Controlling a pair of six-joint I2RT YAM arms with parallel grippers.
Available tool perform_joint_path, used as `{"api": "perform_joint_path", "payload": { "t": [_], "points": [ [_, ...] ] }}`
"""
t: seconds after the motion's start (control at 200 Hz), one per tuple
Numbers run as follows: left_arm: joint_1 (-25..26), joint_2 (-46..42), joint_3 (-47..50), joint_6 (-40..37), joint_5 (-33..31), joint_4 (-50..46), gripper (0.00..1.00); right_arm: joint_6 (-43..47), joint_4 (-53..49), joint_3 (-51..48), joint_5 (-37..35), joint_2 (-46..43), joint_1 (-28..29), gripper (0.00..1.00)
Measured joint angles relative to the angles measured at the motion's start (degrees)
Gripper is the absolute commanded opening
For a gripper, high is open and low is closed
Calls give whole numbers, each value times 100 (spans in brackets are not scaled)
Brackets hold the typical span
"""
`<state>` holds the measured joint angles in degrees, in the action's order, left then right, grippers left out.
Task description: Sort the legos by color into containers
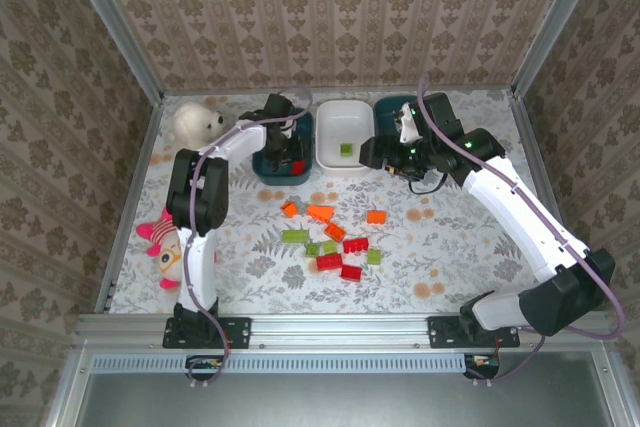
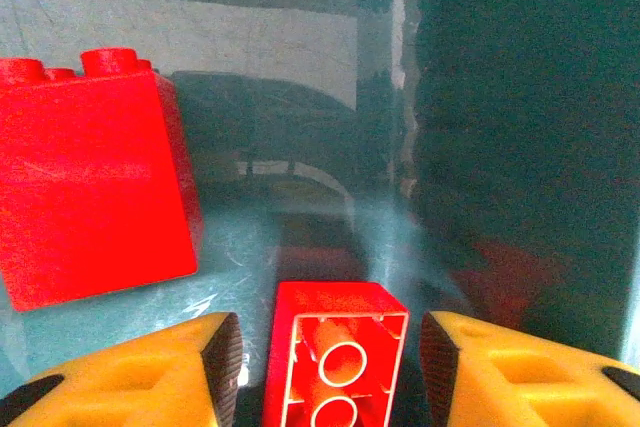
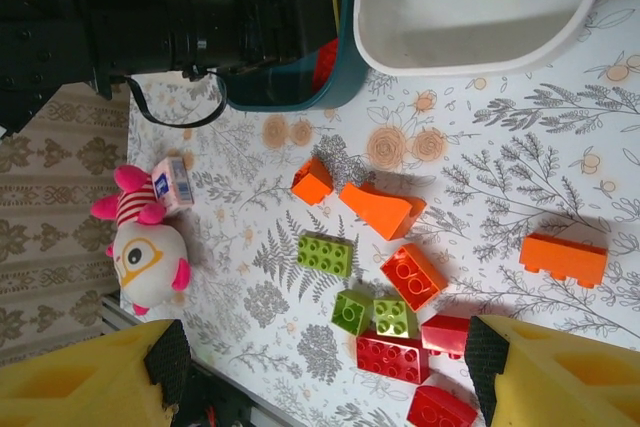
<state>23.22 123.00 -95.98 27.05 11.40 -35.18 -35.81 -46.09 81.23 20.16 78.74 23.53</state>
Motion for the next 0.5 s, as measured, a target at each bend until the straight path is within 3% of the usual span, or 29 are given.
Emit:
{"api": "perform_joint_path", "payload": {
  "t": [0.14, 0.27, 0.5],
  "points": [
    [-2, -138, 7, 2, -9, -35, 61, 293, -173, 28, -157, 103, 205, 75],
    [-2, -719, 260, 118, -138, -42, 68, 789, -271, 81, -330, 514, 769, 74],
    [-184, -3294, 1878, 835, -442, 223, 78, 2022, -374, 479, -629, 1838, 2179, 73]
  ]
}}
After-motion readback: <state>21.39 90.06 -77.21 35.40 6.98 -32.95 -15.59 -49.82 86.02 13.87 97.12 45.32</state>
